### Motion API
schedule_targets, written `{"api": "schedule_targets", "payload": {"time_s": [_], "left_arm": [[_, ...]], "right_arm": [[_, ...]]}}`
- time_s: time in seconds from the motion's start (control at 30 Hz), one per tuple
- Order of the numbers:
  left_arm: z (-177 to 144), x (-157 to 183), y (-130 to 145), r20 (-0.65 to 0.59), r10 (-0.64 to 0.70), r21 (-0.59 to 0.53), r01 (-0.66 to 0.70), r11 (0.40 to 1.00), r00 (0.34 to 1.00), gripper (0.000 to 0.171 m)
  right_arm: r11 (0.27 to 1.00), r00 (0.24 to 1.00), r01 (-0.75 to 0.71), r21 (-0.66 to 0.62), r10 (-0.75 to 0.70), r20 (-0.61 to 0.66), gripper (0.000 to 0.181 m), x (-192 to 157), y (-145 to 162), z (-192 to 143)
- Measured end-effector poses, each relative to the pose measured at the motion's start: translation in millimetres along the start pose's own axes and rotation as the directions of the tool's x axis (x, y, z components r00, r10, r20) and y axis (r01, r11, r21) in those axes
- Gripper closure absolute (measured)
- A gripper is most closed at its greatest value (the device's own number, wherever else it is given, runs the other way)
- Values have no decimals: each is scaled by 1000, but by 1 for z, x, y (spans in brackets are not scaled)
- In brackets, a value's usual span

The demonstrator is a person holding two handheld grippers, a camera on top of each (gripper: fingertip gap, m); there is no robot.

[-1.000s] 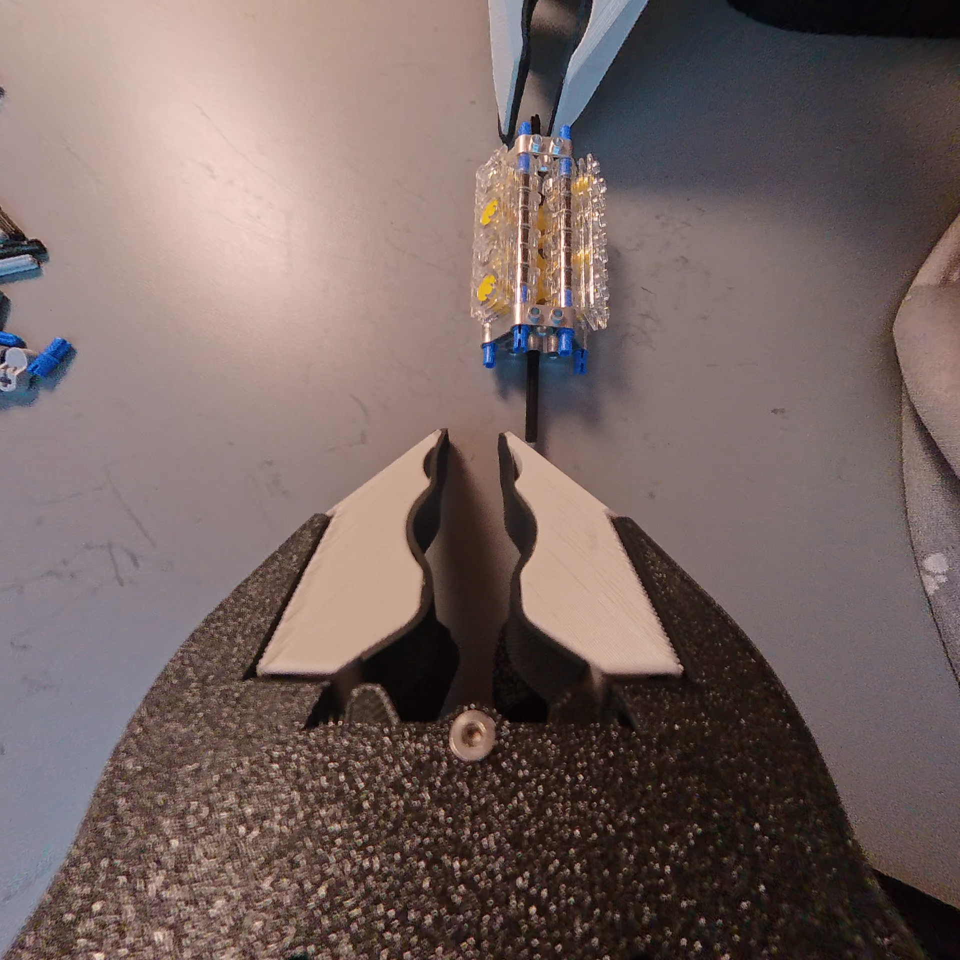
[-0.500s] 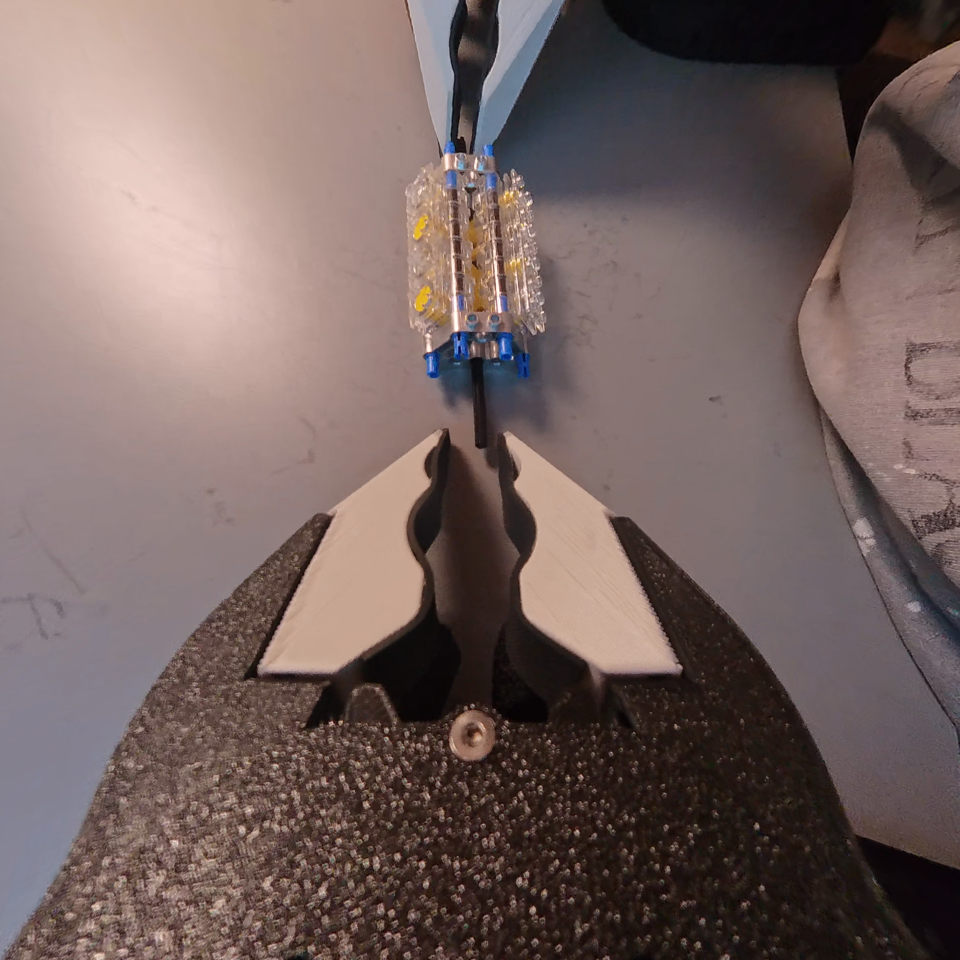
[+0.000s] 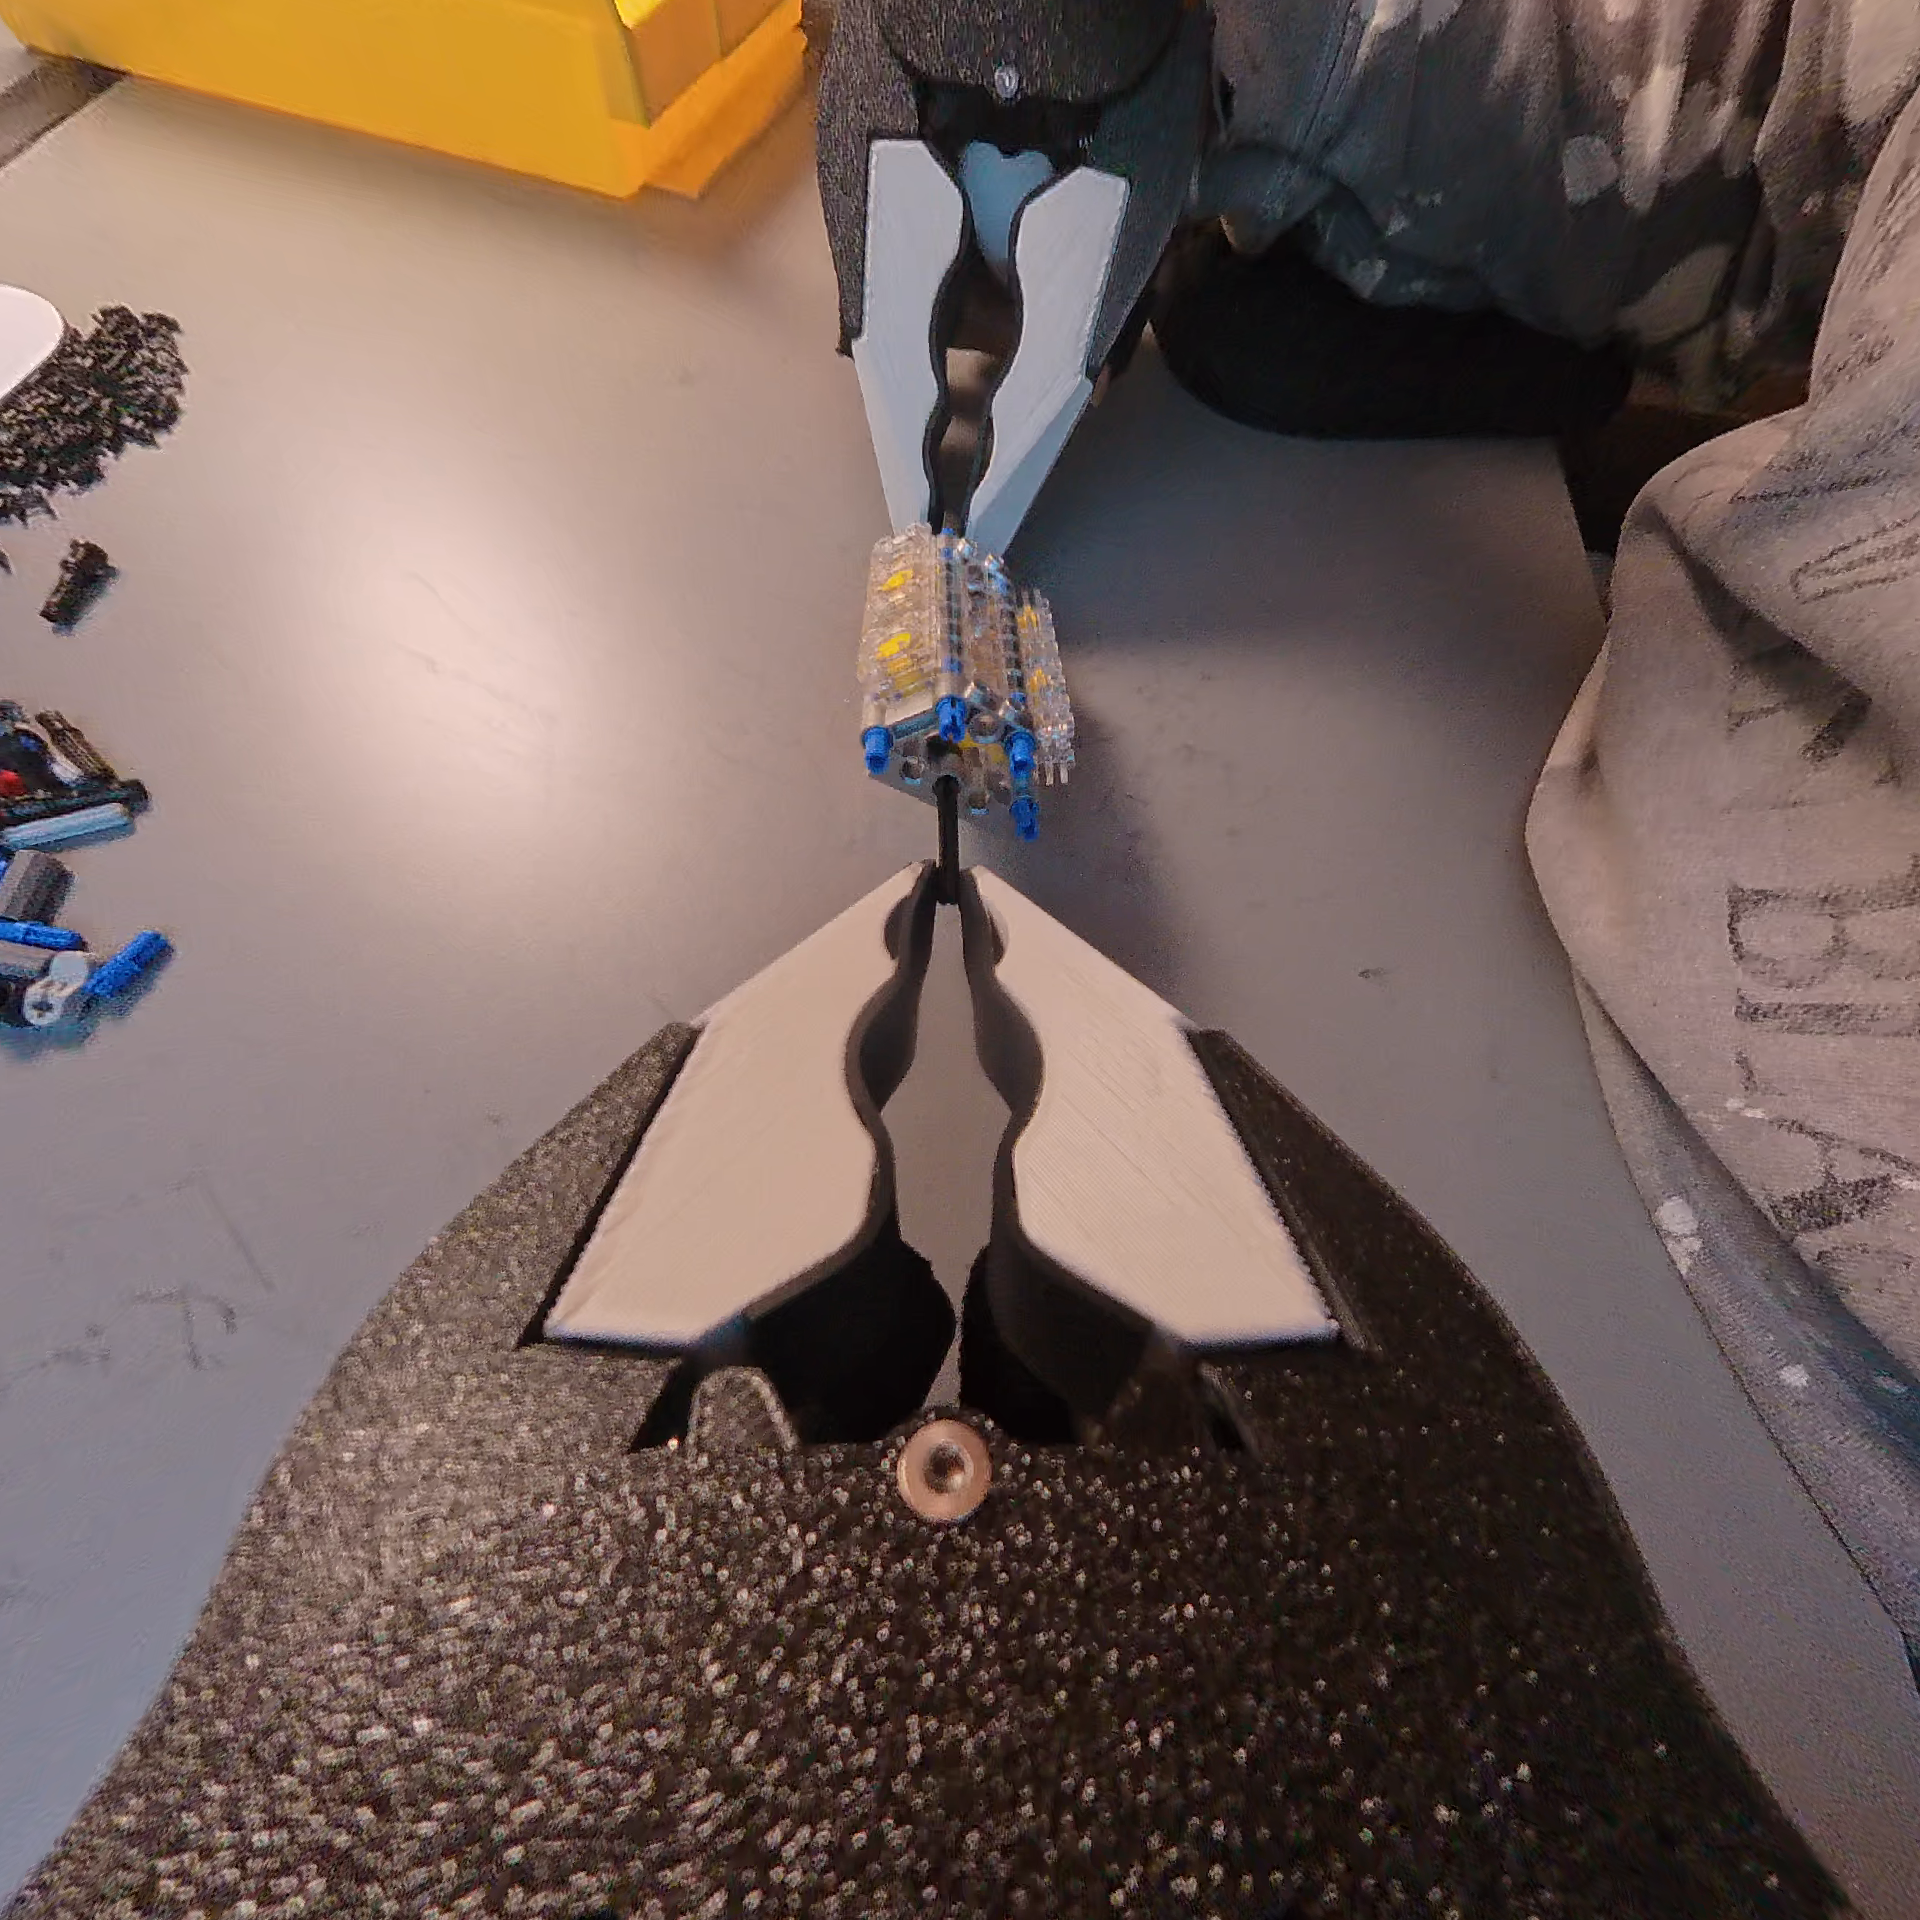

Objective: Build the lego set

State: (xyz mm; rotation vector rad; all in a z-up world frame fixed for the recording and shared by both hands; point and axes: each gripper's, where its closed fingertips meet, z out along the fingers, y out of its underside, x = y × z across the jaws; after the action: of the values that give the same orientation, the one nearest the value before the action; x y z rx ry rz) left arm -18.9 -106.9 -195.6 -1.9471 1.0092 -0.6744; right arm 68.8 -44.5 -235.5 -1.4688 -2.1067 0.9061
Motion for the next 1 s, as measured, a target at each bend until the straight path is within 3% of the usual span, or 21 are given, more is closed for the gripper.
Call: {"api": "schedule_targets", "payload": {"time_s": [0.27,0.5,0.63,0.73,0.9,1.0], "left_arm": [[0,2,-1,15,6,-6,-6,1000,1000,169],[4,-25,41,127,-21,-161,41,986,992,167],[-9,-35,18,128,-133,1,134,991,983,143],[-5,-25,-4,25,-185,76,183,980,982,117],[39,-12,0,-25,-62,-136,58,989,998,96],[61,-13,8,-46,27,-245,-37,969,999,106]], "right_arm": [[1000,1000,-7,-1,7,10,177,0,0,0],[1000,1000,-10,-1,10,-9,178,0,0,0],[1000,1000,3,-1,-3,-12,172,-3,1,0],[1000,1000,12,-2,-12,-18,167,-7,1,-1],[999,996,52,-10,-53,-77,179,-1,1,-1],[996,995,68,61,-62,-84,179,-2,-10,-6]]}}
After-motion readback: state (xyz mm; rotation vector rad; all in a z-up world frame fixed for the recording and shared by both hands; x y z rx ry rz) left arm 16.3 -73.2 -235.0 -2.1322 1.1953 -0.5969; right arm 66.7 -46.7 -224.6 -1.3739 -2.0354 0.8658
